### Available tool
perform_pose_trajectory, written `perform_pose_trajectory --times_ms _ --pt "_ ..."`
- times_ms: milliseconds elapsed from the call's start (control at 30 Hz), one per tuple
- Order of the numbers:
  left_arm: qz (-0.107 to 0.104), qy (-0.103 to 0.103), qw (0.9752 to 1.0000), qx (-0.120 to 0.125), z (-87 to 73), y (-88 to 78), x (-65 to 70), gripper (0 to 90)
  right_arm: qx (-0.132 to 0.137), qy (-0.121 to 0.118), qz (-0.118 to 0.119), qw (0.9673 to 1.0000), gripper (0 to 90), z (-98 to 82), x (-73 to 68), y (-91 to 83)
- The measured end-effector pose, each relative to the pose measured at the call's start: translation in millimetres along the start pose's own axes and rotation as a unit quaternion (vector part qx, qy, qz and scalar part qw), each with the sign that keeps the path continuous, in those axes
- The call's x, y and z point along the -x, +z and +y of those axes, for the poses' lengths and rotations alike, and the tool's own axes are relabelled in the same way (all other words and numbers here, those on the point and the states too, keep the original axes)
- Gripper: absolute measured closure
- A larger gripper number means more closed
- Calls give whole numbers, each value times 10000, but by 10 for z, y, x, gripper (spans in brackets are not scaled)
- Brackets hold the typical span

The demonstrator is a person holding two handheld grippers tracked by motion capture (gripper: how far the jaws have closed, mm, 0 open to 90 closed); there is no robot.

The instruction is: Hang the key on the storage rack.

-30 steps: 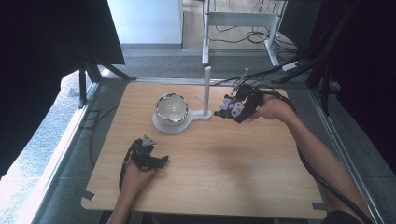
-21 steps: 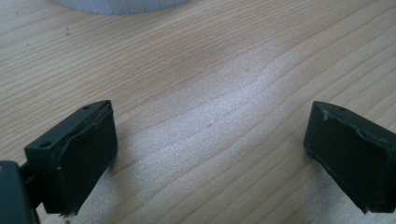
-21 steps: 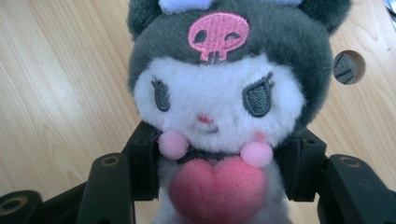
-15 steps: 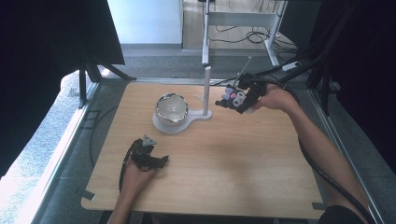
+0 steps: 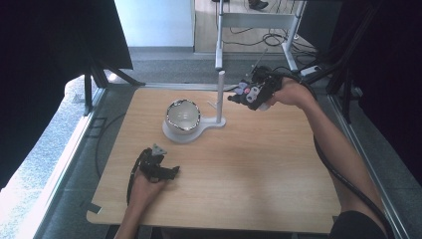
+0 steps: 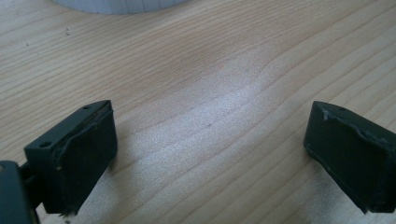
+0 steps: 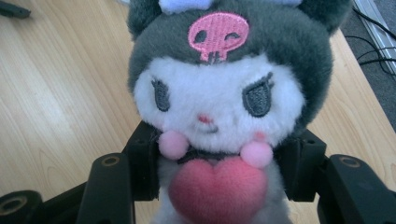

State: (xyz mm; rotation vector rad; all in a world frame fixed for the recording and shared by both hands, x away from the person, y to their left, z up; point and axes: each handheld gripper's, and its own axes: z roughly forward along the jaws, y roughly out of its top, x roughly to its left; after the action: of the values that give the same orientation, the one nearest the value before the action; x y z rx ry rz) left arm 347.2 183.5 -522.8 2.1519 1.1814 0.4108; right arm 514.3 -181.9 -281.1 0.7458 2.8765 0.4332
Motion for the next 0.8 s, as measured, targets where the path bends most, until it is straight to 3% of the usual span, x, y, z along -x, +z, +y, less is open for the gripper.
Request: perform_pose_trajectory --times_ms 300,800 --pt "-9 4 10000 0 0 0 0 26 37 71 -64 9999 421 122 80 -74" --pt "-13 5 10000 2 0 1 1 26 37 129 -99 9999 422 286 145 -54"
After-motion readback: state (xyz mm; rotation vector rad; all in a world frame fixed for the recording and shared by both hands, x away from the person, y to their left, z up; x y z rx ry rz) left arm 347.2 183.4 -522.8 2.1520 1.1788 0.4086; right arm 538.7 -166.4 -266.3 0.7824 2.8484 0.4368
